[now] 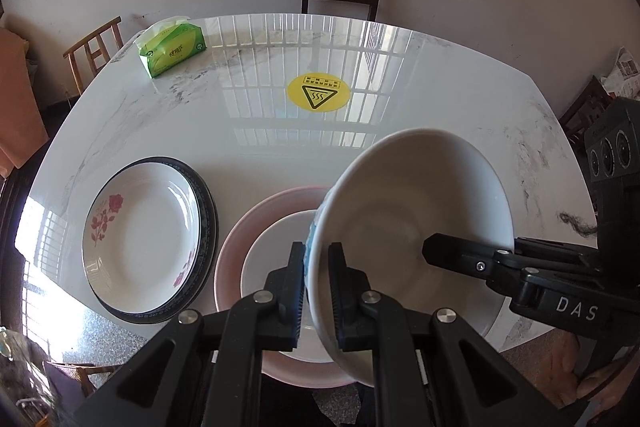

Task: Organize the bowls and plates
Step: 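Carry the blue-band bowl over the nested pink and 'Rabbit' bowls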

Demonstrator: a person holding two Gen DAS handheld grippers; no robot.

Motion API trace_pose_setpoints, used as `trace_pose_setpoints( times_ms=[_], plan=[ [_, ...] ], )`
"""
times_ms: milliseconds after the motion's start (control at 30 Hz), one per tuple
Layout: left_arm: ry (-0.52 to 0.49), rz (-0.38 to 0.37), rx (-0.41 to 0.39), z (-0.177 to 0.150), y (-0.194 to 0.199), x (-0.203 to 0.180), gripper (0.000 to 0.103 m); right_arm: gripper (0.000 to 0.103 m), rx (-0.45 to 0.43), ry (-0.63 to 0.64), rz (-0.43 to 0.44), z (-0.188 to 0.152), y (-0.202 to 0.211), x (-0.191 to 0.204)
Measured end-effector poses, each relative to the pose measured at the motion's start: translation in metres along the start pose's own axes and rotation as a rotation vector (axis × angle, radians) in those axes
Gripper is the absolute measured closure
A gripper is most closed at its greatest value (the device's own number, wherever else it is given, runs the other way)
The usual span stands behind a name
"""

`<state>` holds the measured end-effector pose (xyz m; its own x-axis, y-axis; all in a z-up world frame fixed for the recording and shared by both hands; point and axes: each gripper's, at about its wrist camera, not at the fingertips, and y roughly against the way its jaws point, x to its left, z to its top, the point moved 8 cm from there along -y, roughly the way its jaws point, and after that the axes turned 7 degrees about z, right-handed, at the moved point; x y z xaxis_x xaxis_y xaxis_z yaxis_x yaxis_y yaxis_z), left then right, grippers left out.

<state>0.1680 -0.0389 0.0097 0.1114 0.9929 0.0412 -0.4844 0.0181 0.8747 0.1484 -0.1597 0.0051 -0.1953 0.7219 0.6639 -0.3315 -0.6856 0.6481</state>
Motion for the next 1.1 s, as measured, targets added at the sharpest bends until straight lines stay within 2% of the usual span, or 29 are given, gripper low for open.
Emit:
trace_pose_setpoints(
  times_ms=[400,1100],
  plan=[
    [0.024,-0.007,0.041,-0.021,-0.004,0.014,0.091,0.085,0.046,0.015,-0.011,-0.021,-0.015,0.013],
    [0.055,-0.022,0.092,-0.03,-0.018,0.023,0.09,0.085,0.078,0.024,-0.03,-0.027,-0.029,0.019]
  ],
)
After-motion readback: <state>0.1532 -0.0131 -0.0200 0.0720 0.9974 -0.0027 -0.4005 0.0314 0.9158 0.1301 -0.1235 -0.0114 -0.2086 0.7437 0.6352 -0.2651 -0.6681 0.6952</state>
